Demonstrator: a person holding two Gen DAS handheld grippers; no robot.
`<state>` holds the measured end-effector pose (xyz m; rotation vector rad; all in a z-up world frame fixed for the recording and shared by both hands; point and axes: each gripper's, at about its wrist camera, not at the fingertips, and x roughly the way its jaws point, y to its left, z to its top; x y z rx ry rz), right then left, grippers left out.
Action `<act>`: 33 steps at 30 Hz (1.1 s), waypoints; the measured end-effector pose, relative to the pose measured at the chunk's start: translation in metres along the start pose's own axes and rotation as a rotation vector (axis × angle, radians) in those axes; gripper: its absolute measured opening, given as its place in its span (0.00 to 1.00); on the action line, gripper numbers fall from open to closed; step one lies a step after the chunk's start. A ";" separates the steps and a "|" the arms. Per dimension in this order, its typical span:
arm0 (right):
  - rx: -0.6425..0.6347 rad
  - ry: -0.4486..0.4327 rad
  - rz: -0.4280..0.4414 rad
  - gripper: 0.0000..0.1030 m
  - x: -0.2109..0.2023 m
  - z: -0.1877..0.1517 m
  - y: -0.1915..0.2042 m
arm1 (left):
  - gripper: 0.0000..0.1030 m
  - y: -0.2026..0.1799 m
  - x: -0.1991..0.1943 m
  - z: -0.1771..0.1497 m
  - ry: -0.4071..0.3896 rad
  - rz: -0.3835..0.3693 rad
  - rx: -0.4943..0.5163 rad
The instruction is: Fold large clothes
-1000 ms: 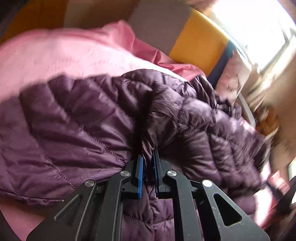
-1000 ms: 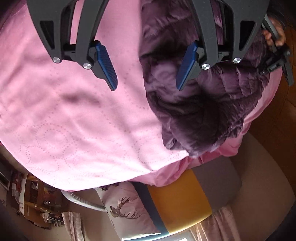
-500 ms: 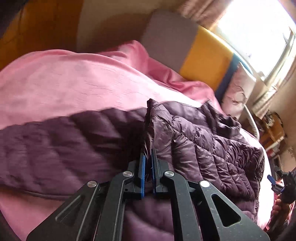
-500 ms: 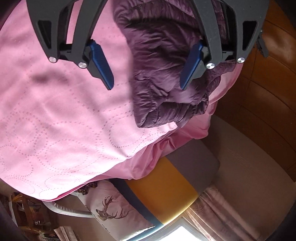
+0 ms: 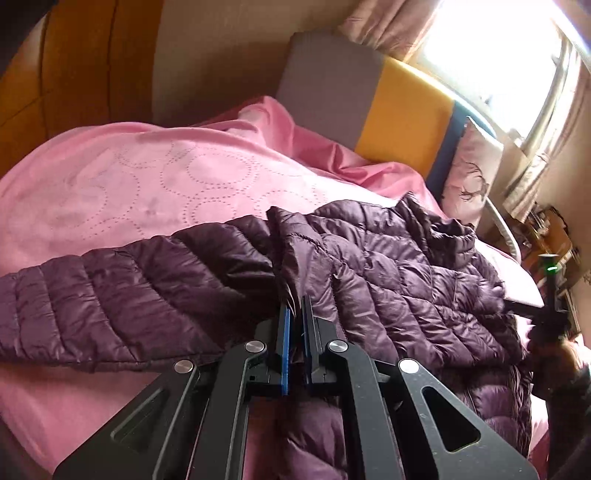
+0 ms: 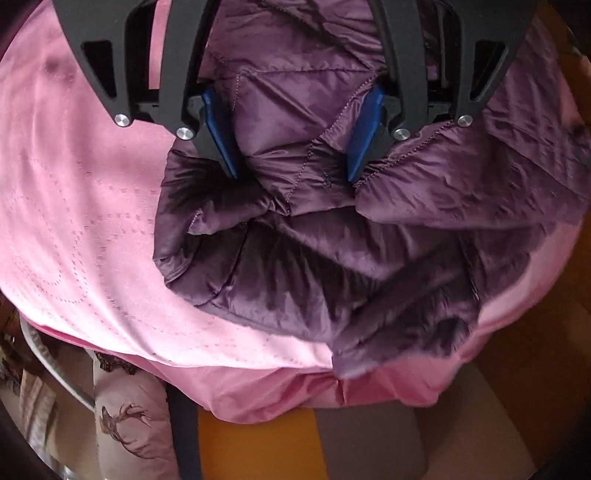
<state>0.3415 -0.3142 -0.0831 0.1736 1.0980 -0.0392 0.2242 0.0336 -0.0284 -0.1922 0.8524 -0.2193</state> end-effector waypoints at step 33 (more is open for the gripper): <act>0.170 -0.213 -0.113 0.67 -0.014 -0.062 -0.004 | 0.05 -0.070 0.115 -0.017 0.113 -0.077 0.073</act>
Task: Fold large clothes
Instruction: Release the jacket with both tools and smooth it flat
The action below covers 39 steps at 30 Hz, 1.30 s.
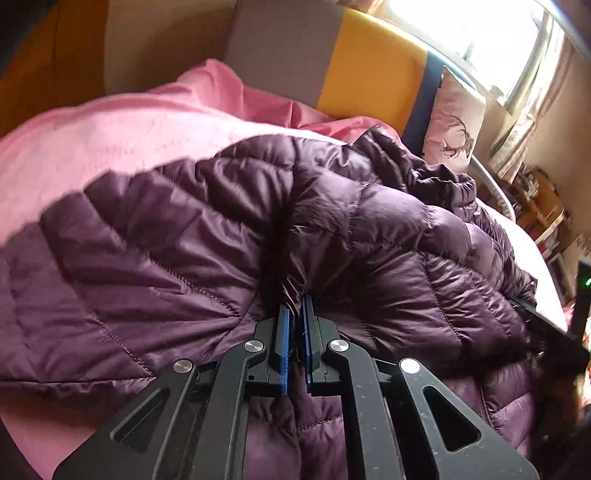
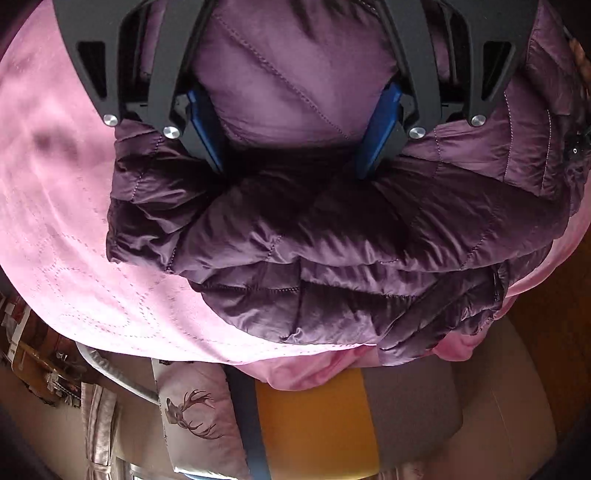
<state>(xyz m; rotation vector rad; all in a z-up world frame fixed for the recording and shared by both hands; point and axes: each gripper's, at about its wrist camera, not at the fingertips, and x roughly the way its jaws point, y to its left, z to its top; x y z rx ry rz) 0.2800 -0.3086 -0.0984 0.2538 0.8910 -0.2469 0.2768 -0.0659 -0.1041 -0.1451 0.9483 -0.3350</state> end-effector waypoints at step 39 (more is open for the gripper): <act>-0.218 0.038 0.226 0.96 -0.093 -0.134 0.133 | 0.08 0.274 -0.215 -0.069 -0.494 0.059 -0.788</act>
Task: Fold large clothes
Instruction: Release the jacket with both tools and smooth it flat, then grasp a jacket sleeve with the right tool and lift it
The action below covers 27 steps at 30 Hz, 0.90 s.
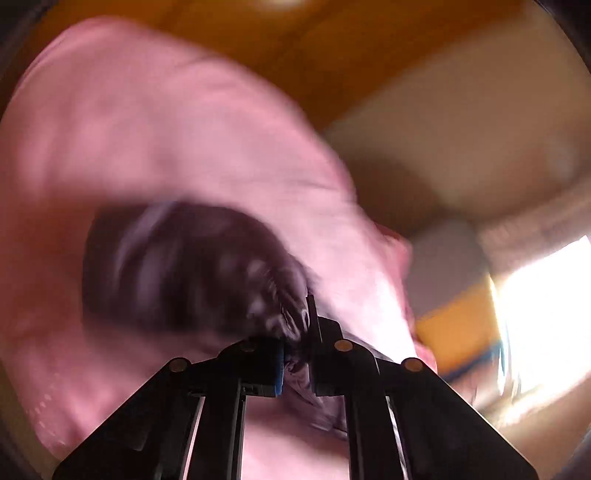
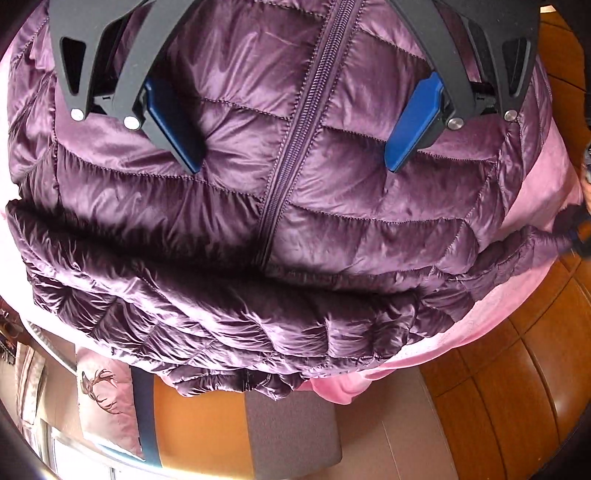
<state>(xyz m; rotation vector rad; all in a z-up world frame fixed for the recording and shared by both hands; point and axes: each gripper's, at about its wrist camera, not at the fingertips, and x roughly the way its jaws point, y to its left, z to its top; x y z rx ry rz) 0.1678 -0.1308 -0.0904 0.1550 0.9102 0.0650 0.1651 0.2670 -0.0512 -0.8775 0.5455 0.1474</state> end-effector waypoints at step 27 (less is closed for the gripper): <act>0.377 0.029 0.497 0.78 -0.004 0.048 -0.037 | 0.91 -0.168 -0.008 -0.235 0.364 -0.267 0.893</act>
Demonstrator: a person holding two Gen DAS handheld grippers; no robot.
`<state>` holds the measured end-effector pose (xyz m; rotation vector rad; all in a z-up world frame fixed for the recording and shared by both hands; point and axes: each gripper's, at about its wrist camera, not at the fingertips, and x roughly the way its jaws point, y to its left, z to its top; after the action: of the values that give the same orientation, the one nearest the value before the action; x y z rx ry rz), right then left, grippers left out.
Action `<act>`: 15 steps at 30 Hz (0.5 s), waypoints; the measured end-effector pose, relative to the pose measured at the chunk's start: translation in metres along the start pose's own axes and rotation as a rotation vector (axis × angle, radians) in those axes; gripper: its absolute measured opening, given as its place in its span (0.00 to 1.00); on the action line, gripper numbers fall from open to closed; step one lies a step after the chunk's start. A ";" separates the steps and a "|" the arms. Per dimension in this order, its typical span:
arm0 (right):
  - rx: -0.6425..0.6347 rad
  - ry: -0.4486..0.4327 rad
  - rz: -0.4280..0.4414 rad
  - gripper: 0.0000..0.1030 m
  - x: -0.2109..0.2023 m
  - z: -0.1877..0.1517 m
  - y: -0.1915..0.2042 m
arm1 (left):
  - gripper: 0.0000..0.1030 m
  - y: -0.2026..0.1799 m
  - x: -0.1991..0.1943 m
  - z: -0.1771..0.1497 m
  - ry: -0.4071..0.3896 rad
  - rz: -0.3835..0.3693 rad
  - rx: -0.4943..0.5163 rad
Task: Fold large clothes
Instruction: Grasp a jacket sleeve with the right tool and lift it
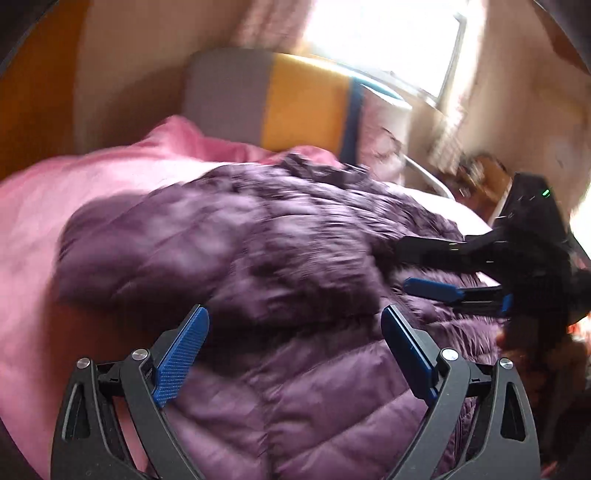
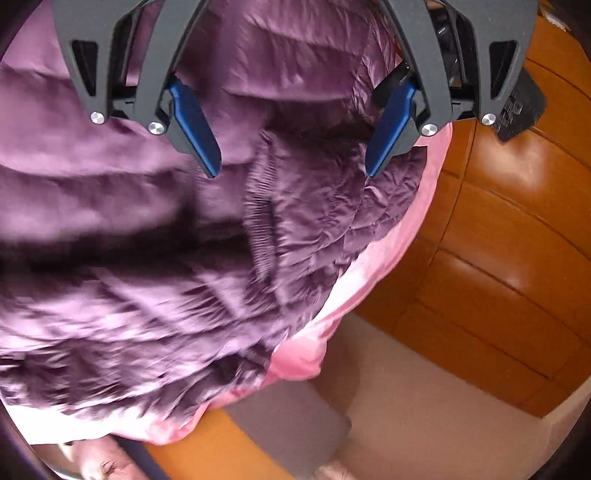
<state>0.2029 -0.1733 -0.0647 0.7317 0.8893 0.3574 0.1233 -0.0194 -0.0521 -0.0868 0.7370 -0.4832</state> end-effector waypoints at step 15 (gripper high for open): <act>-0.311 -0.219 -0.085 0.09 -0.053 0.086 0.137 | 0.90 0.082 0.003 -0.010 0.075 0.284 -0.348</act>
<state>0.2424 -0.1430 0.0986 0.4347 0.6371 0.3238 0.1510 0.0529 -0.0815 -0.2862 0.8864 -0.0837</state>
